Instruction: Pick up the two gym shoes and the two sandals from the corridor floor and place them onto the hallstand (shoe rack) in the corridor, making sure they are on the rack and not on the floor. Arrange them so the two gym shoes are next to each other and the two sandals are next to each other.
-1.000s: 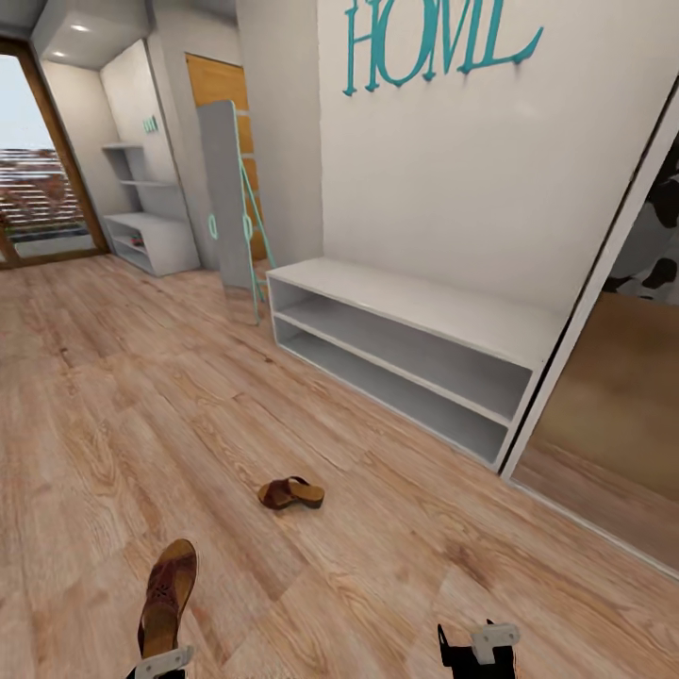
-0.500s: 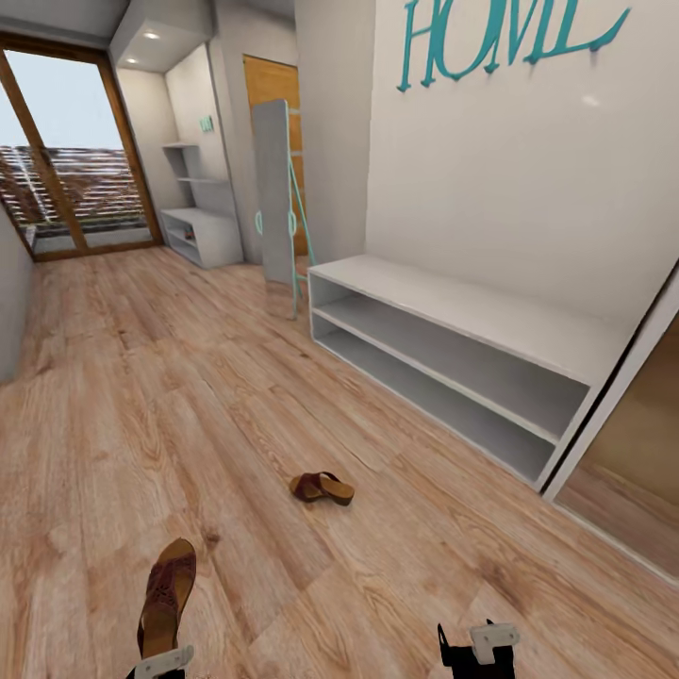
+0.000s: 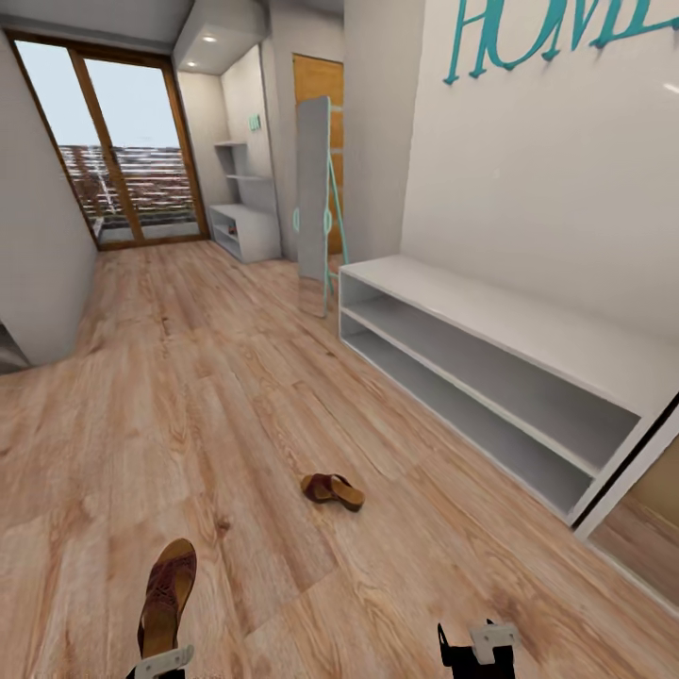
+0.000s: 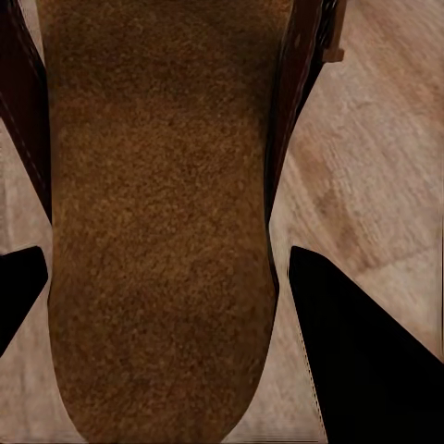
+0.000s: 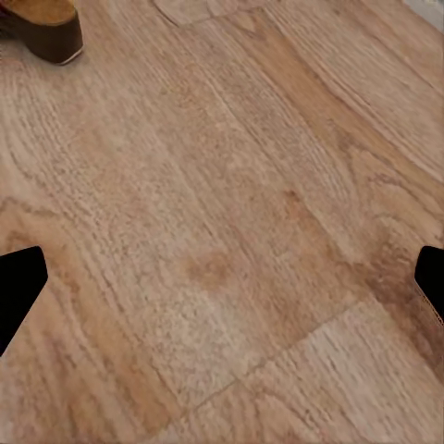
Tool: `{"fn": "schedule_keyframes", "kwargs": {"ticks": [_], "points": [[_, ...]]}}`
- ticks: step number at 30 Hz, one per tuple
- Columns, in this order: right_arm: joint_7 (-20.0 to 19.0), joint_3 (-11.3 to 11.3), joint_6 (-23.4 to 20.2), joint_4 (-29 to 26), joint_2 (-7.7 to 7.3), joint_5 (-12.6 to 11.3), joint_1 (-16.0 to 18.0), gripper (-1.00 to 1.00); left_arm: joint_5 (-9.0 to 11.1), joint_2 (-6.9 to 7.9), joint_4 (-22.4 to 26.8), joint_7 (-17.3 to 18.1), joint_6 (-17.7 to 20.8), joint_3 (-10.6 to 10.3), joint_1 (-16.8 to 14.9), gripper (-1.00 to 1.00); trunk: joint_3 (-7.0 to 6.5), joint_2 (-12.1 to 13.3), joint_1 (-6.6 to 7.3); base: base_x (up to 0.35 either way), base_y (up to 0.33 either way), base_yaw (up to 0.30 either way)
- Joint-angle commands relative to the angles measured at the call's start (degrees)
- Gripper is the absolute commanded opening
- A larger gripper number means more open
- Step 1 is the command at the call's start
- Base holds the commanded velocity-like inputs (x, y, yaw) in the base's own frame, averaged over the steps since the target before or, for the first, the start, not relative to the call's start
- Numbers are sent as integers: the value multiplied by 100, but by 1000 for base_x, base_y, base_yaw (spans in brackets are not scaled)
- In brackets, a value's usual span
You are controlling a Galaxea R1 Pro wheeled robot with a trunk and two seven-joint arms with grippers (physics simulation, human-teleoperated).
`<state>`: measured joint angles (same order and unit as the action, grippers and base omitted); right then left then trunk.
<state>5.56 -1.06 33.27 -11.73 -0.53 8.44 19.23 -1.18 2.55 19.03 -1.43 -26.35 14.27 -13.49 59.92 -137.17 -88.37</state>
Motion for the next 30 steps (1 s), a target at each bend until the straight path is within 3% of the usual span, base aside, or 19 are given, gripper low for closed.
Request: {"fn": "schedule_keyframes", "kwargs": {"ticks": [1,30], "points": [[42,-10,9,4,1,61,2,100,-28,-1,-5,-21,-19,6,-5,-100,7,-2,0,79,-262,277],[42,-8,13,0,1,61,2,100,-13,6,-5,-24,-19,10,-4,-100,158,-2,0,50,-265,243]]}}
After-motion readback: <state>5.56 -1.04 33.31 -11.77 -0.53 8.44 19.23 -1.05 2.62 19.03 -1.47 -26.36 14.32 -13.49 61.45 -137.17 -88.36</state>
